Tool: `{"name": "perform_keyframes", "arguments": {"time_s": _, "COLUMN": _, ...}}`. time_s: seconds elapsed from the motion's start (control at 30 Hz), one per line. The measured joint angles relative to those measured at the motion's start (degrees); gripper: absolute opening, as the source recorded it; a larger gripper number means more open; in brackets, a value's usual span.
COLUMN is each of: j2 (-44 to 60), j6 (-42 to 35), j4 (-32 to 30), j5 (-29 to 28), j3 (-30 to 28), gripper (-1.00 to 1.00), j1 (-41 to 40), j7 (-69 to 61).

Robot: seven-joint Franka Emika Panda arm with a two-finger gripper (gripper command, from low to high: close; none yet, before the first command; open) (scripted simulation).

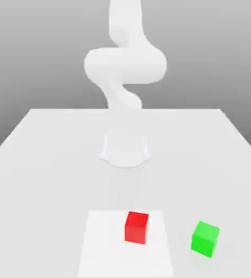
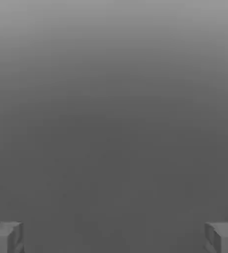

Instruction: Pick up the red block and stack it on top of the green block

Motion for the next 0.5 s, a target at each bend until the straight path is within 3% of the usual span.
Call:
{"name": "perform_keyframes", "arguments": {"time_s": 0.27, "j2": 17.7, "j6": 10.1, "j4": -9.8, "j5": 4.7, "j3": -0.2, "gripper": 0.0, "j1": 2.0, "j7": 2.6}}
{"name": "perform_keyframes", "arguments": {"time_s": 0.5, "j2": 32.3, "j6": 18.7, "j4": -18.1, "j5": 4.5, "j3": 1.9, "gripper": 0.0, "j1": 2.1, "j7": 7.8}}
